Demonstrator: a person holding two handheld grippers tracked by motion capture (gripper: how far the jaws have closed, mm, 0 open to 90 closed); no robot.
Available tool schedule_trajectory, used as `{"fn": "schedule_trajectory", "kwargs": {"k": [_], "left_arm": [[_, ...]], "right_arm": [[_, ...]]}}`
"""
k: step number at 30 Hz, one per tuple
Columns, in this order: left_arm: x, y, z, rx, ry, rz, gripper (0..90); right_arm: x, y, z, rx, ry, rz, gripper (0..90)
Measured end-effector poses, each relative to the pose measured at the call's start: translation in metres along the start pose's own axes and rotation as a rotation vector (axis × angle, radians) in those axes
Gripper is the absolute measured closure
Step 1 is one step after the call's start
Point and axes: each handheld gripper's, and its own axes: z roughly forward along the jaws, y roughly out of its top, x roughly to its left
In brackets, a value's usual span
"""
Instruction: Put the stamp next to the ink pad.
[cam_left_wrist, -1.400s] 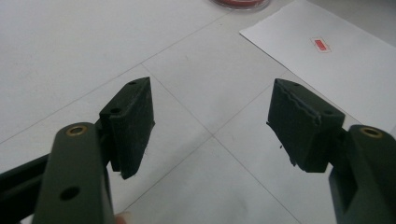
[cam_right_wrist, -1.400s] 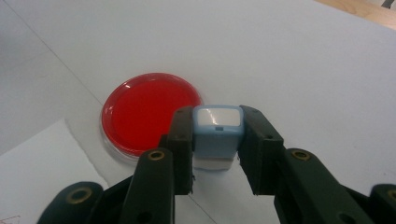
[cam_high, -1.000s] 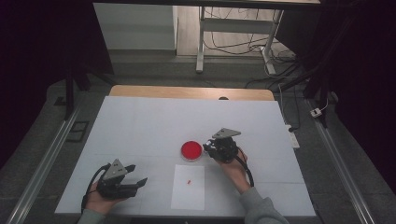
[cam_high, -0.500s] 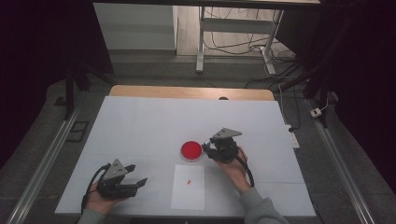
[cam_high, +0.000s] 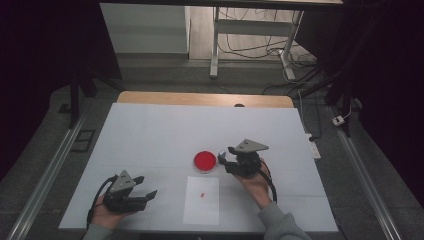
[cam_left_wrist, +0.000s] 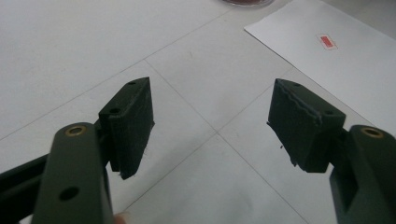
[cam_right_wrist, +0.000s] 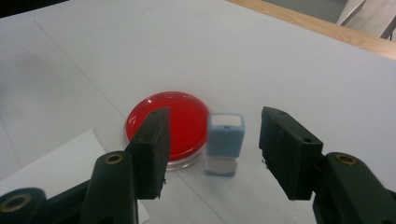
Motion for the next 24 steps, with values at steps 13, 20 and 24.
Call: {"fn": "schedule_trajectory", "kwargs": {"k": [13,20,24], "left_arm": [[0.002,-0.001,0.001,-0.001,-0.002,-0.012,31.1],[0.002,-0.002,0.002,0.002,-0.003,-0.013,31.1],[0.002,-0.002,0.003,0.004,-0.006,-0.014,31.0]], "right_arm": [[-0.001,-0.021,-0.040,-0.029,-0.013,-0.024,42.3],[-0.010,-0.040,-0.071,-0.041,-0.038,-0.022,41.8],[-0.015,-0.054,-0.091,-0.046,-0.049,-0.017,41.7]]}}
